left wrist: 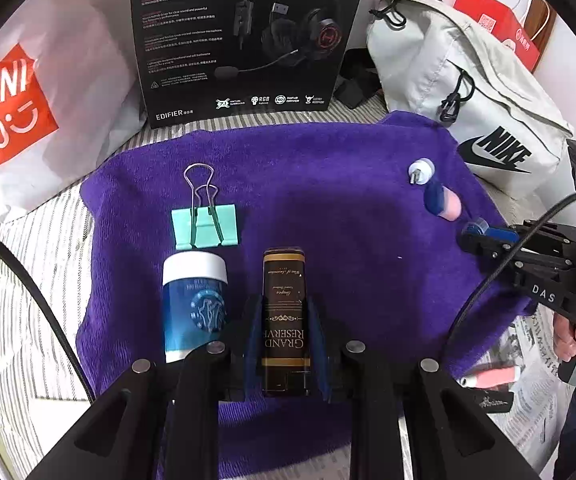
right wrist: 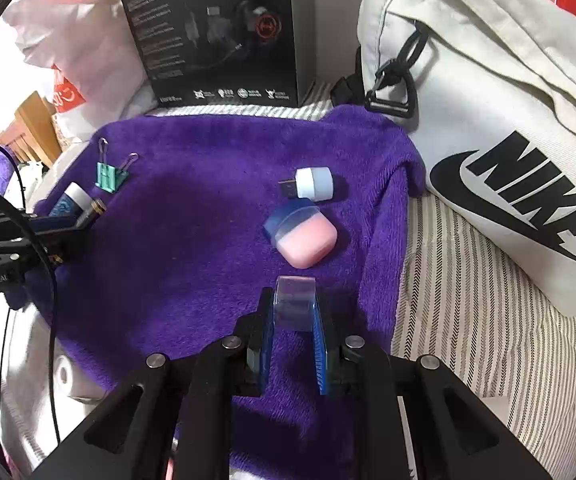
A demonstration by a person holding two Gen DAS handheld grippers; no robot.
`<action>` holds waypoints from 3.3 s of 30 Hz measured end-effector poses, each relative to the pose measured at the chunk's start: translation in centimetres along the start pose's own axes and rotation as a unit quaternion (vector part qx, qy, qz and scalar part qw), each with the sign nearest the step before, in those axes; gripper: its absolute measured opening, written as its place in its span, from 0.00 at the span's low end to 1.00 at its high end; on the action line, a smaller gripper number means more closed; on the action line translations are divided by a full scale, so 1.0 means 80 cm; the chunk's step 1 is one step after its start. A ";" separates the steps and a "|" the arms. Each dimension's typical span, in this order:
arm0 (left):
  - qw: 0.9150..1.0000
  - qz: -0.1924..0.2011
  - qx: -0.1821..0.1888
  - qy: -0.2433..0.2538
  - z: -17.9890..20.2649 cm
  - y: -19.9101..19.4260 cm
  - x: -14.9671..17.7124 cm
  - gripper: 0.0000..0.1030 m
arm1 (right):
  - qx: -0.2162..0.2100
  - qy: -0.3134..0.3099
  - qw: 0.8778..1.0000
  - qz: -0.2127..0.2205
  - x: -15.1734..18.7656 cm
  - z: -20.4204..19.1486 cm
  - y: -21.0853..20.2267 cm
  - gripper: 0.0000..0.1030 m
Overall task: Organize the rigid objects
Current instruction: 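Place the box by the bottle with left tool while right tool sets cup down, then grasp the pink-and-white tube with the right tool while the left tool grasps the tape roll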
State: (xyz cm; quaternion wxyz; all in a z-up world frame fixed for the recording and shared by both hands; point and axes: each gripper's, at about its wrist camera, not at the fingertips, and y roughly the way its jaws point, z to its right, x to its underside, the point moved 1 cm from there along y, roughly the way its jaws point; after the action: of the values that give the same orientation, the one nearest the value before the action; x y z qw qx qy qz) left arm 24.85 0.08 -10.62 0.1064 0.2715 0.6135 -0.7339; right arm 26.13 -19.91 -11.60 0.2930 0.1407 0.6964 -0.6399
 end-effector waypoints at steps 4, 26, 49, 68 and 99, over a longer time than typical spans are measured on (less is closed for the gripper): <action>1.000 -0.003 -0.001 -0.001 -0.005 0.009 -0.009 0.22 | -0.002 -0.006 1.000 0.002 0.000 -0.001 0.002 0.17; 0.999 -0.005 -0.026 0.023 0.003 0.031 -0.012 0.29 | 0.006 -0.034 0.999 0.014 0.006 -0.007 0.003 0.19; 0.999 0.035 -0.022 0.015 0.036 -0.064 0.039 0.46 | -0.032 -0.045 0.998 0.036 0.099 -0.038 -0.116 0.46; 0.998 0.041 -0.022 -0.032 0.017 -0.097 0.113 0.48 | -0.034 -0.136 0.990 0.011 0.131 -0.062 -0.074 0.39; 0.998 0.038 0.002 -0.041 0.023 -0.094 0.132 0.48 | -0.001 -0.109 0.994 -0.022 0.149 -0.064 -0.074 0.17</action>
State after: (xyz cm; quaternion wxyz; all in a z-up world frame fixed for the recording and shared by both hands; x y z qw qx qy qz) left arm 11.86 1.85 -9.69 0.1587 0.2646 0.5962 -0.7412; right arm 12.20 -17.93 -13.74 0.3532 0.0544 0.6637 -0.6571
